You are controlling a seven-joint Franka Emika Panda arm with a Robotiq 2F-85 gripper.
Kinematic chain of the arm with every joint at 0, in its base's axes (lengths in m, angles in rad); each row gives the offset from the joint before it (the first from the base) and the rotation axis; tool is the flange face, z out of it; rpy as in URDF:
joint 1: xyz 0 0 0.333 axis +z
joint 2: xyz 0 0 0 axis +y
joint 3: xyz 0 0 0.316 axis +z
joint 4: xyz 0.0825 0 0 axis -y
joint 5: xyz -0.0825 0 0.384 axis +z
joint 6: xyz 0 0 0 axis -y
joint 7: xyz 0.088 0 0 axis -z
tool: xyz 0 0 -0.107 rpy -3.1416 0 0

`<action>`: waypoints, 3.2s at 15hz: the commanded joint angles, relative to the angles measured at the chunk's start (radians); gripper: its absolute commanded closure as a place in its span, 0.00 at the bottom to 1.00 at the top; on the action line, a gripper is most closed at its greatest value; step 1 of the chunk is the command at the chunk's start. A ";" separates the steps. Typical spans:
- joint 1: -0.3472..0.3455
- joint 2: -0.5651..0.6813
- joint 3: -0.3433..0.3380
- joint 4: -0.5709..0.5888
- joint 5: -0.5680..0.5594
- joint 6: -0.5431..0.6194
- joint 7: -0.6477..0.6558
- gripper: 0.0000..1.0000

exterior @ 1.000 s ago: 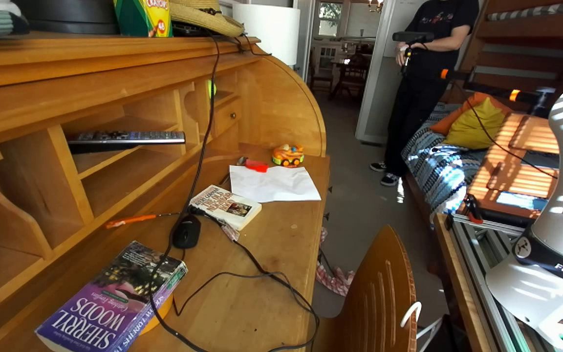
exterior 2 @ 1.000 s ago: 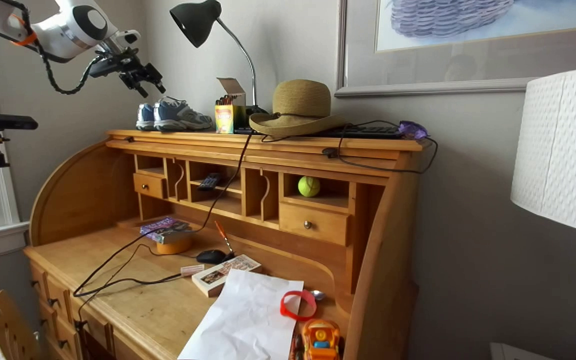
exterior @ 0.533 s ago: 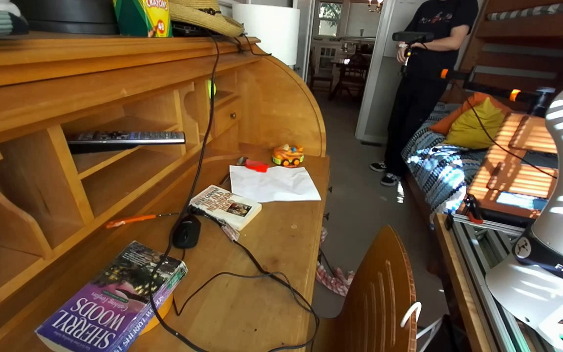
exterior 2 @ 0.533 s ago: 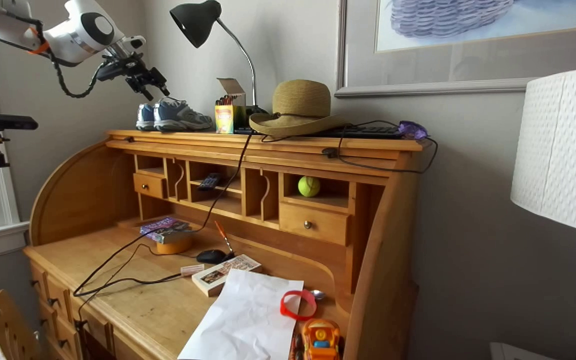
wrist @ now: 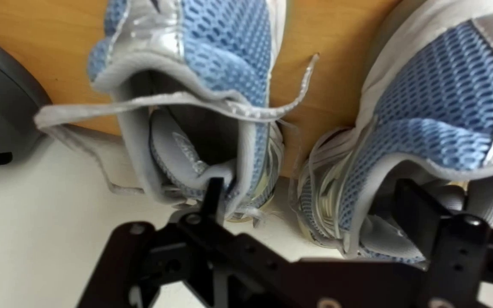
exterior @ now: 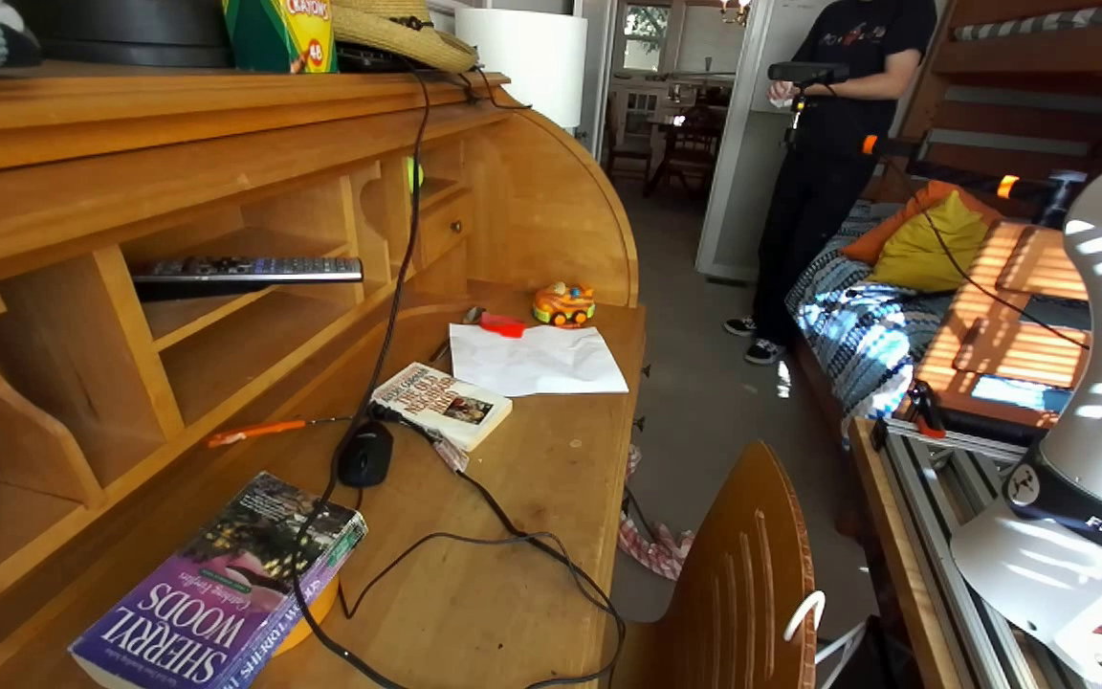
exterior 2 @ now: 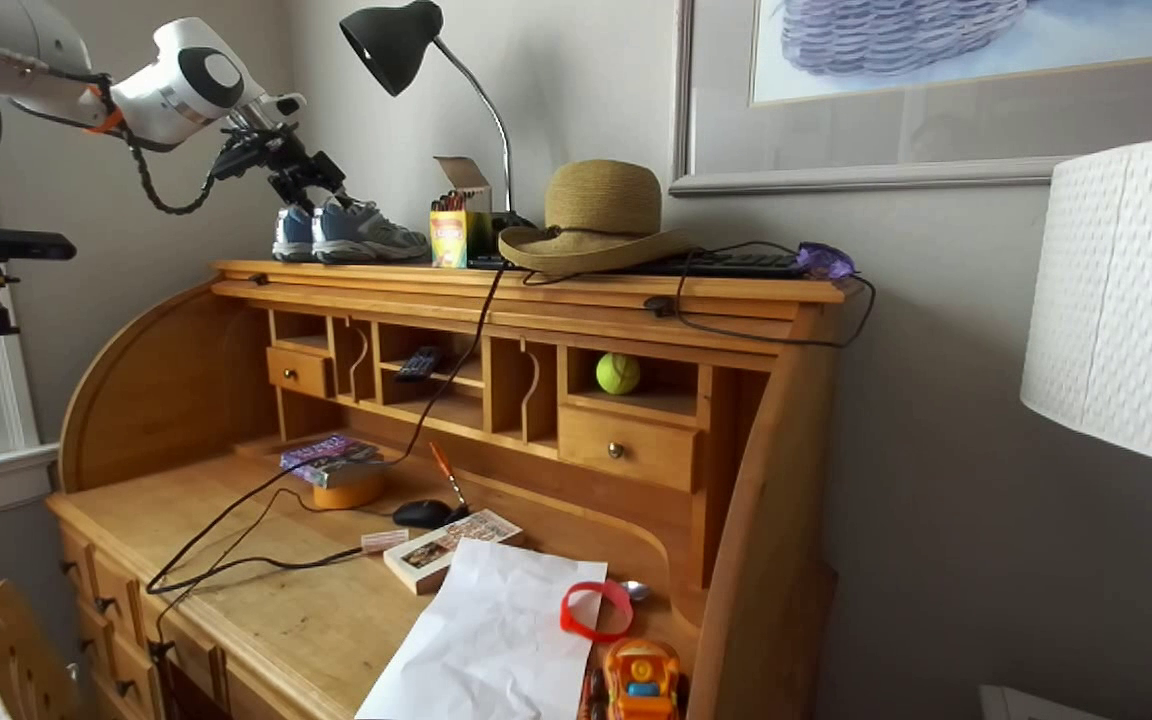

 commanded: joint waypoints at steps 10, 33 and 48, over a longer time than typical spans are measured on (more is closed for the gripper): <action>0.161 0.095 -0.127 0.204 -0.196 -0.382 -0.043 0.00; -0.139 0.147 0.087 0.233 0.316 -0.315 -0.180 0.27; -0.140 0.117 0.159 0.250 0.338 -0.298 -0.394 0.94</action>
